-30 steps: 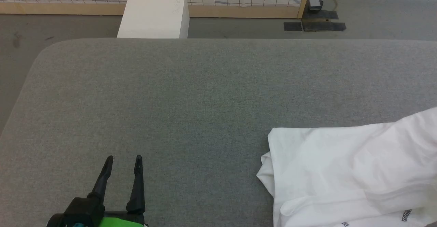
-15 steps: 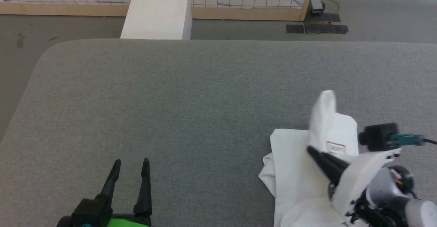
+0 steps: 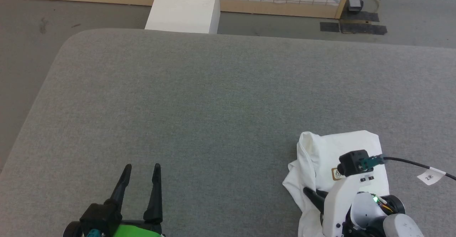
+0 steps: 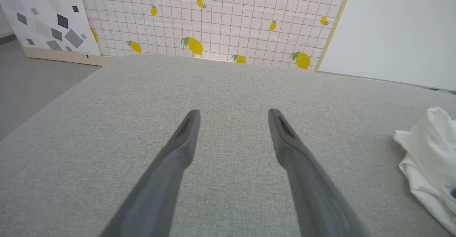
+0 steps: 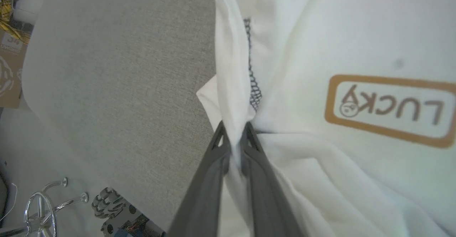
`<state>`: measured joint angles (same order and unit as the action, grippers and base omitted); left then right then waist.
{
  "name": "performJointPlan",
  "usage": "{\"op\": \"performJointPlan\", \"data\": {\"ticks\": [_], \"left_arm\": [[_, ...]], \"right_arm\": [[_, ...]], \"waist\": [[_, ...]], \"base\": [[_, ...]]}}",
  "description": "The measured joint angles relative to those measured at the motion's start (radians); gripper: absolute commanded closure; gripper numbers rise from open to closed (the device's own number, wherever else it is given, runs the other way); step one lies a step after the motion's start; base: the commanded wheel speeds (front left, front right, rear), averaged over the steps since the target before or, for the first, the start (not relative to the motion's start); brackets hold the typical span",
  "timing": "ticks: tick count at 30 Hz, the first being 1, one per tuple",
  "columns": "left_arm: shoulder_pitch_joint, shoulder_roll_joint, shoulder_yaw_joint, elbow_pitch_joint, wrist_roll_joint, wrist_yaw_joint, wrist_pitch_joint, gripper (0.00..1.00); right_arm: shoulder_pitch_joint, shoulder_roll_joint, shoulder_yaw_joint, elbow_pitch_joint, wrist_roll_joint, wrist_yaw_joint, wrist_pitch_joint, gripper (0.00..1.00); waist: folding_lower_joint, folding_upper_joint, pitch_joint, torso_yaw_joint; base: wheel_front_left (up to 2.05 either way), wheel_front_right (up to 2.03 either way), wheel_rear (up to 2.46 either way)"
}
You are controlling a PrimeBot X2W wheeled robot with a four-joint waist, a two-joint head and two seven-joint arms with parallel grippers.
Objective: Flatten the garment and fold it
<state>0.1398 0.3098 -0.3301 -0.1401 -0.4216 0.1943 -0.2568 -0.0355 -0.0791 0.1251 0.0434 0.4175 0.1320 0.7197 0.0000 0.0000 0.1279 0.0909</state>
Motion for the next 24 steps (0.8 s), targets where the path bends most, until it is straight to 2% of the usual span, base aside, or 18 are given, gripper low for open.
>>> {"op": "performJointPlan", "data": {"ticks": [1, 6, 11, 14, 17, 21, 24], "left_arm": [[-0.002, -0.001, -0.001, 0.001, 0.000, 0.000, 0.000, 0.00], [-0.003, -0.003, 0.000, 0.009, -0.002, 0.000, 0.000, 0.00], [-0.002, -0.003, 0.002, 0.012, -0.003, 0.000, 0.000, 0.00], [0.000, -0.004, 0.005, 0.011, -0.005, 0.000, 0.000, 0.00], [0.002, -0.004, 0.008, 0.008, -0.007, 0.001, 0.000, 0.00], [0.003, 0.002, 0.006, 0.002, 0.001, 0.001, 0.000, 0.00], [0.003, 0.003, 0.006, -0.003, 0.001, 0.002, 0.000, 0.00]], "right_arm": [[-0.003, 0.001, 0.002, 0.014, -0.008, 0.000, -0.003, 0.00], [-0.022, 0.012, 0.009, 0.031, -0.008, 0.000, -0.012, 0.00], [-0.037, 0.012, -0.008, -0.076, 0.033, 0.000, 0.019, 0.00], [-0.047, 0.002, -0.058, -0.174, 0.049, 0.000, 0.043, 0.00], [-0.048, -0.015, -0.151, -0.246, 0.046, 0.000, 0.049, 0.00], [-0.039, -0.058, -0.263, -0.269, 0.004, 0.000, 0.063, 0.00], [-0.006, -0.077, -0.285, -0.241, 0.000, 0.000, 0.069, 0.00]], "waist": [[0.0000, 0.0000, 0.001, 0.003], [0.0000, 0.0000, -0.002, 0.010], [0.0000, 0.0000, -0.013, -0.006], [0.0000, 0.0000, -0.019, -0.021], [0.0001, 0.0000, -0.024, -0.036], [0.0000, 0.0000, -0.029, -0.051], [0.0000, 0.0000, -0.028, -0.057]], "base": [[0.00, 0.00, 0.00], [0.00, 0.00, 0.00], [0.00, 0.00, 0.00], [0.00, 0.00, 0.00], [0.00, 0.00, 0.00], [0.00, 0.00, 0.00], [0.00, 0.00, 0.00]]}}
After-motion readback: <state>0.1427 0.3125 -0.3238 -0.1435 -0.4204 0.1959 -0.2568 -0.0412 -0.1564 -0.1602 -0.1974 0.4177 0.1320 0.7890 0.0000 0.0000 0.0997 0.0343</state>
